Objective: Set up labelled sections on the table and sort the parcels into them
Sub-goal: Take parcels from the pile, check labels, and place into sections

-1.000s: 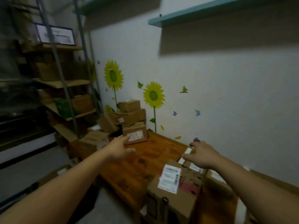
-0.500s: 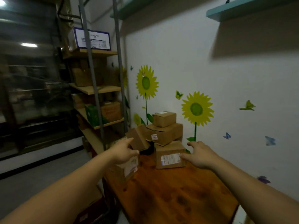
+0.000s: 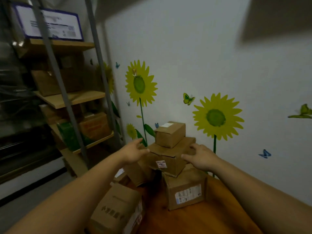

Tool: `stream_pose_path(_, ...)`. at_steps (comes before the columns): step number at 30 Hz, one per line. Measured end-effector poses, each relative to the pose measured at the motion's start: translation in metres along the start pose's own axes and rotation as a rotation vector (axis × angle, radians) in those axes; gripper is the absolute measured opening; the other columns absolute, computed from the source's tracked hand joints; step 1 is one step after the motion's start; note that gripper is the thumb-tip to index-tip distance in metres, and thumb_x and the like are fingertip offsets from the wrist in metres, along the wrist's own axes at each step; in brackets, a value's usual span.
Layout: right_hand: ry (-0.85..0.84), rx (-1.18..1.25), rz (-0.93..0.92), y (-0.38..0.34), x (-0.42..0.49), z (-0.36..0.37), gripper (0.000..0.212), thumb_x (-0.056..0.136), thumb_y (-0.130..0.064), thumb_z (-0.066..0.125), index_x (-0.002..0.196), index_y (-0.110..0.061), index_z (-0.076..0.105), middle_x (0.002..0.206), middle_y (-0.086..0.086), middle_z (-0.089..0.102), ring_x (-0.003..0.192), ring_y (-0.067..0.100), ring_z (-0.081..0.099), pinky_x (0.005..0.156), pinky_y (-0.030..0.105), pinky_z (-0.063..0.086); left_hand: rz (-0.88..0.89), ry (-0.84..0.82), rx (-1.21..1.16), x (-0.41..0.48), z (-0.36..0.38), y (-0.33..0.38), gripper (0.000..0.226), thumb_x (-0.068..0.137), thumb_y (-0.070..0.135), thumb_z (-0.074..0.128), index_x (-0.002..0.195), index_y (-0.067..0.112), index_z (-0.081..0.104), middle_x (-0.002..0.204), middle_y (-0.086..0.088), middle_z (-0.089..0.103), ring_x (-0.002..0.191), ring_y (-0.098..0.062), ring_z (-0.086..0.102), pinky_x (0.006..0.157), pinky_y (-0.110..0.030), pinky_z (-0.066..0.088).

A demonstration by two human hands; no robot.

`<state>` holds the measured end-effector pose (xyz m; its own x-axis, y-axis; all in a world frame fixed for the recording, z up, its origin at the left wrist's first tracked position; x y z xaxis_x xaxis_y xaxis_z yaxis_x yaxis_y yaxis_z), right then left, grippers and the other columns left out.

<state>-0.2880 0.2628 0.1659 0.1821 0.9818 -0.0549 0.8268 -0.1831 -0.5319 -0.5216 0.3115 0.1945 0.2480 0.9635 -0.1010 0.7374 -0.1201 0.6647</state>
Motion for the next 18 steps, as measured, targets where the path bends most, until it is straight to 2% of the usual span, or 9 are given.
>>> stream_pose_path(2,0.021,0.052,0.048,-0.004,0.028,0.008,0.077,0.086,-0.057,0.057,0.145,-0.012,0.036,0.146,0.01,0.043,0.126,0.026,0.048,0.101,0.033,0.042,0.021,-0.034,-0.01,0.041,0.001,-0.002,0.07,0.093,0.033,0.056,0.151,0.021,0.018,0.156,-0.008,0.021,0.141,-0.026,0.026,0.111,-0.035,0.027)
stream_pose_path(5,0.071,0.16,0.106,-0.016,0.07,0.017,0.06,0.091,-0.046,0.057,0.139,-0.013,0.045,0.138,0.006,0.052,0.122,0.024,0.051,0.092,0.025,0.04,0.061,-0.074,-0.047,0.106,0.004,-0.006,0.071,0.092,0.034,0.058,0.15,0.02,0.02,0.155,-0.008,0.024,0.139,-0.026,0.03,0.11,-0.034,0.029)
stream_pose_path(8,0.121,0.259,0.178,-0.029,0.111,0.031,0.052,0.093,-0.042,0.055,0.136,-0.013,0.049,0.133,0.001,0.054,0.121,0.023,0.052,0.093,0.022,0.039,0.085,-0.149,-0.085,0.159,0.012,-0.009,0.064,0.094,0.032,0.054,0.149,0.02,0.023,0.151,-0.006,0.034,0.134,-0.023,0.039,0.098,-0.027,0.035)
stream_pose_path(10,0.164,0.333,0.232,-0.038,0.136,0.039,0.046,0.094,-0.04,0.054,0.132,-0.014,0.052,0.133,0.001,0.056,0.119,0.023,0.054,0.098,0.026,0.041,0.083,-0.194,-0.138,0.189,0.017,-0.012,0.062,0.095,0.033,0.052,0.149,0.02,0.023,0.15,-0.007,0.034,0.133,-0.025,0.04,0.099,-0.03,0.036)
stream_pose_path(12,0.181,0.394,0.276,-0.046,0.157,0.047,0.046,0.097,-0.038,0.049,0.137,-0.016,0.047,0.138,0.003,0.053,0.124,0.024,0.051,0.105,0.032,0.038,0.094,-0.216,-0.186,0.215,0.021,-0.013,0.06,0.097,0.031,0.05,0.148,0.017,0.024,0.15,-0.008,0.035,0.134,-0.026,0.038,0.104,-0.032,0.033)
stream_pose_path(15,0.194,0.471,0.34,-0.053,0.178,0.061,0.052,0.099,-0.039,0.043,0.146,-0.019,0.032,0.143,0.002,0.047,0.128,0.025,0.047,0.107,0.033,0.036,0.067,-0.255,-0.268,0.25,0.029,-0.017,0.06,0.098,0.035,0.046,0.149,0.013,0.021,0.148,-0.009,0.039,0.131,-0.027,0.042,0.102,-0.031,0.035)
stream_pose_path(16,0.206,0.51,0.358,-0.052,0.185,0.066,0.052,0.098,-0.04,0.043,0.146,-0.02,0.032,0.141,0.002,0.05,0.125,0.025,0.05,0.106,0.034,0.038,0.036,-0.292,-0.323,0.26,0.035,-0.019,0.058,0.098,0.037,0.044,0.148,0.014,0.024,0.143,-0.01,0.045,0.125,-0.028,0.047,0.098,-0.032,0.039)
stream_pose_path(18,0.244,0.565,0.403,-0.05,0.191,0.073,0.053,0.097,-0.041,0.046,0.144,-0.019,0.034,0.137,0.002,0.053,0.121,0.024,0.053,0.099,0.029,0.04,0.002,-0.363,-0.413,0.27,0.043,-0.024,0.05,0.098,0.043,0.039,0.139,0.015,0.041,0.118,-0.009,0.061,0.103,-0.027,0.06,0.086,-0.032,0.048)
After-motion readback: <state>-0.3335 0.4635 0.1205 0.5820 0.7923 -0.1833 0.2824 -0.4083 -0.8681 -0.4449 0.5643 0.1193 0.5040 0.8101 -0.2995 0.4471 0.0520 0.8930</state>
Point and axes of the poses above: each hand's wrist, its own x-axis towards the middle knuckle, its own z-axis out of the palm, y = z × x, the point moved 4 cm from there along x, towards the middle knuckle
